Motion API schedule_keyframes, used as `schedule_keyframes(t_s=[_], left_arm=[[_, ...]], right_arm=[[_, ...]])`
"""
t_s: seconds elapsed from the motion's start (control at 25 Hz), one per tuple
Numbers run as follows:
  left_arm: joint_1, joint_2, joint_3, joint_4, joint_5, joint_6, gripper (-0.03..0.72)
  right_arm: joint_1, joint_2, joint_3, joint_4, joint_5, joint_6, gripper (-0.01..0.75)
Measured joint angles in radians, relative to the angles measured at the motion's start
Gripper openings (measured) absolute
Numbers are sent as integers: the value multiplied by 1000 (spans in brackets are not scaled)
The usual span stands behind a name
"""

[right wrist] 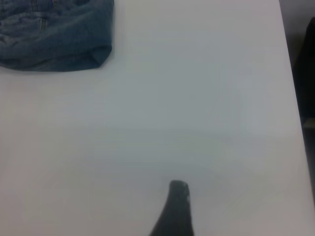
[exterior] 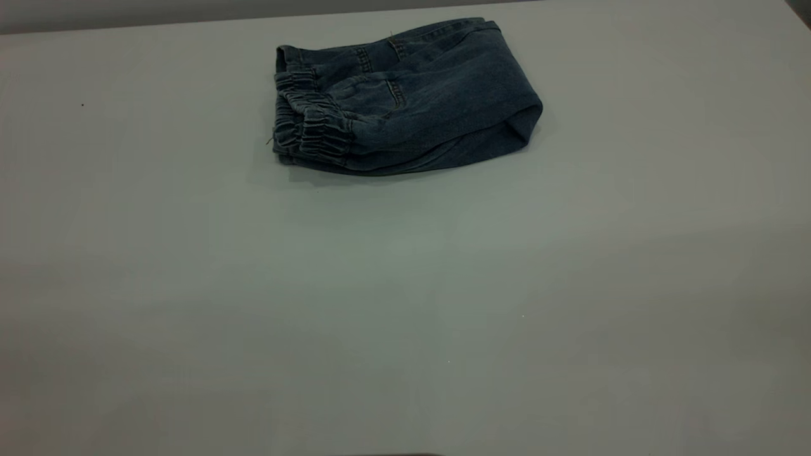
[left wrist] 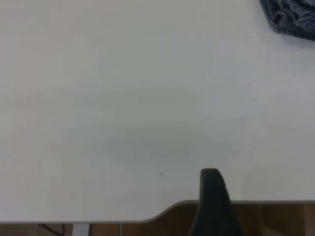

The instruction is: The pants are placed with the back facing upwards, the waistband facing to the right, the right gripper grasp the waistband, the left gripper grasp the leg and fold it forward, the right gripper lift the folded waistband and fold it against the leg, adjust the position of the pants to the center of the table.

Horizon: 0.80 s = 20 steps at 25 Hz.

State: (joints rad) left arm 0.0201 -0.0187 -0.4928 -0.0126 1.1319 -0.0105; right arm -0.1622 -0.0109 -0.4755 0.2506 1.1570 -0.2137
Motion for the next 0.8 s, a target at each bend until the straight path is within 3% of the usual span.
schedule_keyframes(t_s=[0.8], left_arm=[[0, 0, 0, -1, 0, 1, 440]], right_arm=[[0, 0, 0, -15, -2, 10, 580]])
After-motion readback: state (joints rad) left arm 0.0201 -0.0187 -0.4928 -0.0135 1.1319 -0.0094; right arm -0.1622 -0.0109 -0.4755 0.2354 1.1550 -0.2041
